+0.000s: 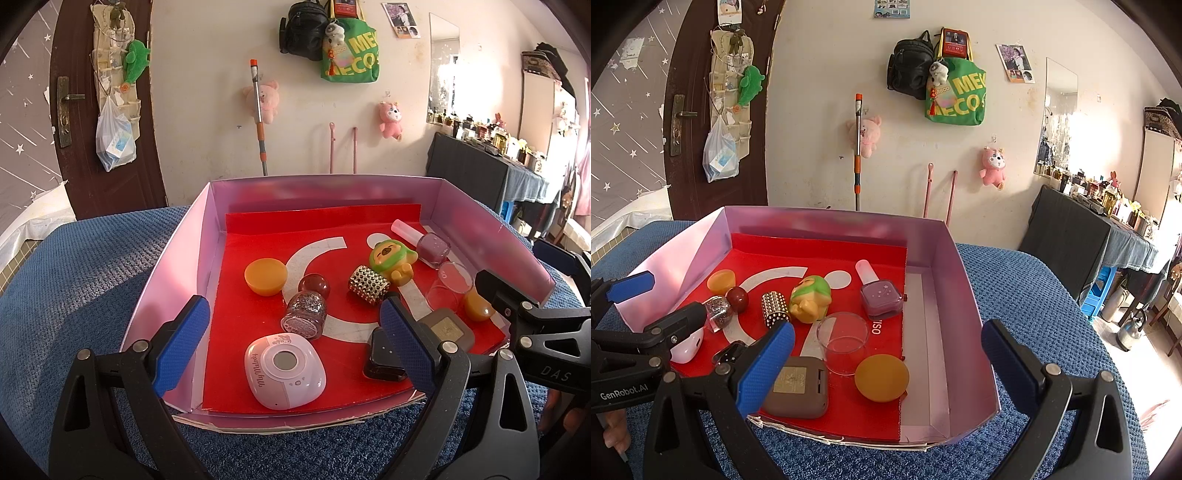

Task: Organize rigid objects

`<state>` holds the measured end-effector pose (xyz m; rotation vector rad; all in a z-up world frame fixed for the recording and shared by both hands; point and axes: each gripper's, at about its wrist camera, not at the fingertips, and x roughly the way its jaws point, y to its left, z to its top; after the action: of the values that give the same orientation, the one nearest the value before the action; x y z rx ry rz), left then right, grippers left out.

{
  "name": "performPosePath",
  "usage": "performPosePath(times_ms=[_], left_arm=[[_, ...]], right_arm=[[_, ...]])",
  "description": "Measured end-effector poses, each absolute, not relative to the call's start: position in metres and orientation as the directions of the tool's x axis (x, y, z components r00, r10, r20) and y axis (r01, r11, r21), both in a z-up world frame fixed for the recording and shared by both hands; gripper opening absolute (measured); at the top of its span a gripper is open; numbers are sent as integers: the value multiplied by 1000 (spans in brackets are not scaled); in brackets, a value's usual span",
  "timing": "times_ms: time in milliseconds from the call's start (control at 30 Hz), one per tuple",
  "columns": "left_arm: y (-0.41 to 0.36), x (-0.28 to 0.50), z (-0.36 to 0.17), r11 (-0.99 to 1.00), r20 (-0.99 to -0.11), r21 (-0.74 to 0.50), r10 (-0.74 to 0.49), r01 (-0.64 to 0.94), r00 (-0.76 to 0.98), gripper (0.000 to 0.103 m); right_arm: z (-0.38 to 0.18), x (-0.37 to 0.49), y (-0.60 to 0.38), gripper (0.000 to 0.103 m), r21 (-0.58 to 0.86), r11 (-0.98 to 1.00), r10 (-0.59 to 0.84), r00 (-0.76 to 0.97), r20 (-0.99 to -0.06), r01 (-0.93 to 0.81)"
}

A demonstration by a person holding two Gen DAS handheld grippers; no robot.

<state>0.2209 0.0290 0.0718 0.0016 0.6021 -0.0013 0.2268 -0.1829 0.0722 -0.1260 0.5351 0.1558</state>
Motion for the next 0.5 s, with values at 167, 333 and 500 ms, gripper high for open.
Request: performPosePath(times_ms=[167, 333, 500], left_arm=[[29, 219, 74, 1000, -557, 7, -1, 5, 831, 95], [30, 217, 76, 1000, -546, 12, 6, 0, 838, 95], [32, 216, 77, 1000, -538, 10, 13, -10, 843, 95]], right_arm=[[72, 226, -183, 103, -78, 980, 116, 849, -515, -181], [72, 227, -183, 103, -79, 980, 115, 849, -516, -181], [73, 226, -183, 103, -79, 980, 115, 849, -515, -180]])
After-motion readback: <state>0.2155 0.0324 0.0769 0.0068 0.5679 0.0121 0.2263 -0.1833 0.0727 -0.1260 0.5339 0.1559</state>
